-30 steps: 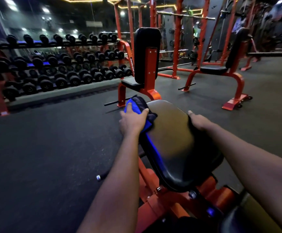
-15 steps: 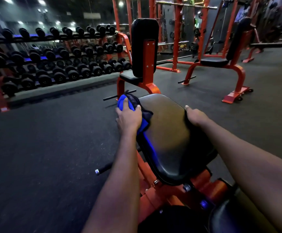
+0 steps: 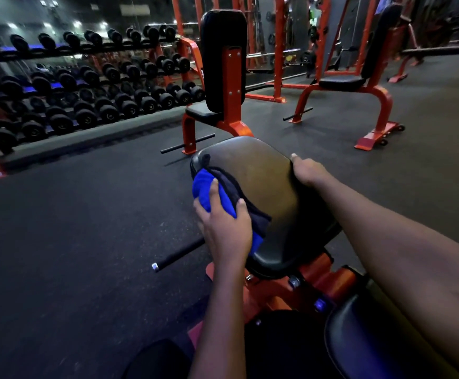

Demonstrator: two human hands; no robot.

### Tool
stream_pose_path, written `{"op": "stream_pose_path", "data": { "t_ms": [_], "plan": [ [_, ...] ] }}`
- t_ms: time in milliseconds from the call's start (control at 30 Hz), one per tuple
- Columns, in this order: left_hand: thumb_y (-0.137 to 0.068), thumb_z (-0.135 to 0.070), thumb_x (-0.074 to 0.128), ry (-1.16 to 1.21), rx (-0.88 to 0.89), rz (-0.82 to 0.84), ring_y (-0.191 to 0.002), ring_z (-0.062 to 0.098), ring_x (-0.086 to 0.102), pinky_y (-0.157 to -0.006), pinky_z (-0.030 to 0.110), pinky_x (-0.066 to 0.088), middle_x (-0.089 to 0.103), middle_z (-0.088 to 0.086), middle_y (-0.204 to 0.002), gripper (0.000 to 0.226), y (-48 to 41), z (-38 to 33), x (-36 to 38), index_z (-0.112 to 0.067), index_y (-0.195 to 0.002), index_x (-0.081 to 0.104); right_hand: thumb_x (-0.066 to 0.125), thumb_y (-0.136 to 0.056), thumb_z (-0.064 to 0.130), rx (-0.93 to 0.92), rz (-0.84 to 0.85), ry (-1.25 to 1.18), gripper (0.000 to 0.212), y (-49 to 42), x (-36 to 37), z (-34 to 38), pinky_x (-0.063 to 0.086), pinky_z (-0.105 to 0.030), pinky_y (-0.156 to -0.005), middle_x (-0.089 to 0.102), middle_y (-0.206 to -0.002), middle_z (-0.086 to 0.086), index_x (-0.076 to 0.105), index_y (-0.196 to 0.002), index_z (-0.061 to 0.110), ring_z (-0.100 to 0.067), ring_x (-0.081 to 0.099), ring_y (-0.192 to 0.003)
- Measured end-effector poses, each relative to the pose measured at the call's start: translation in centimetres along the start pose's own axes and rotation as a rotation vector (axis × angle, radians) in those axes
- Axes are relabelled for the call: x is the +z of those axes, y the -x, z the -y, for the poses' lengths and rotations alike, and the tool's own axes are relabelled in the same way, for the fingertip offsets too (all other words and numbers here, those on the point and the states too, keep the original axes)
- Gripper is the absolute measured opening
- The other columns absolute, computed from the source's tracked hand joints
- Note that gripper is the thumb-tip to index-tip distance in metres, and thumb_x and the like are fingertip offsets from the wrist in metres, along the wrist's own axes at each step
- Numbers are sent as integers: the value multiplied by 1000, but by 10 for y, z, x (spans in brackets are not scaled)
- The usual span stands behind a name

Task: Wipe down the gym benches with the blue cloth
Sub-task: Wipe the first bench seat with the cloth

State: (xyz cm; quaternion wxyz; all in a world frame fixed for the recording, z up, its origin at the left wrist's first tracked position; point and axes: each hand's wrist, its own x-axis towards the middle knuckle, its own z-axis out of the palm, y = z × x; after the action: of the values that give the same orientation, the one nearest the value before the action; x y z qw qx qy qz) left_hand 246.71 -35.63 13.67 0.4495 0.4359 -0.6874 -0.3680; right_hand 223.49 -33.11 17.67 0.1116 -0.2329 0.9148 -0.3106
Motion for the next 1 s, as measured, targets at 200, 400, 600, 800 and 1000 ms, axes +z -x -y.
{"op": "stream_pose_path", "data": {
  "t_ms": [200,400,600,800,1000],
  "plan": [
    [-93,-41,58,-101,-50,25,-128,44,42,-108,42,34,25,11,-153,60,-81,-22,-3,-35,-149,35,19,-104,51,-11,7,-6,69,1,-2,-1,27,-43,-117,38,-153,-22,41,-147,1,-35,37,-142],
    [-93,-35,59,-85,54,-39,-129,39,39,-109,39,31,22,7,-157,56,-31,-9,-1,-34,-146,42,18,-104,49,-29,-1,-11,68,1,-2,-2,27,-42,-116,39,-153,-22,42,-146,1,-35,37,-142],
    [-86,-38,63,-255,309,-55,-129,38,34,-112,44,27,15,8,-160,59,81,11,1,-29,-142,47,18,-104,49,-39,13,-12,67,7,-4,-3,27,-42,-115,39,-153,-22,42,-146,2,-36,37,-141],
    [-85,-41,67,-204,303,-15,-138,35,31,-117,40,24,15,5,-160,57,77,15,-1,-31,-139,50,17,-104,50,-59,47,-27,69,8,-7,-6,26,-42,-117,38,-153,-23,41,-146,0,-37,37,-142],
    [-90,-45,61,-334,67,117,-142,42,19,-117,41,22,6,-2,-163,55,-43,-23,-5,-37,-142,46,17,-105,48,-78,68,-49,68,10,-9,-8,25,-41,-117,36,-154,-23,40,-147,0,-35,35,-143]
  ]
}}
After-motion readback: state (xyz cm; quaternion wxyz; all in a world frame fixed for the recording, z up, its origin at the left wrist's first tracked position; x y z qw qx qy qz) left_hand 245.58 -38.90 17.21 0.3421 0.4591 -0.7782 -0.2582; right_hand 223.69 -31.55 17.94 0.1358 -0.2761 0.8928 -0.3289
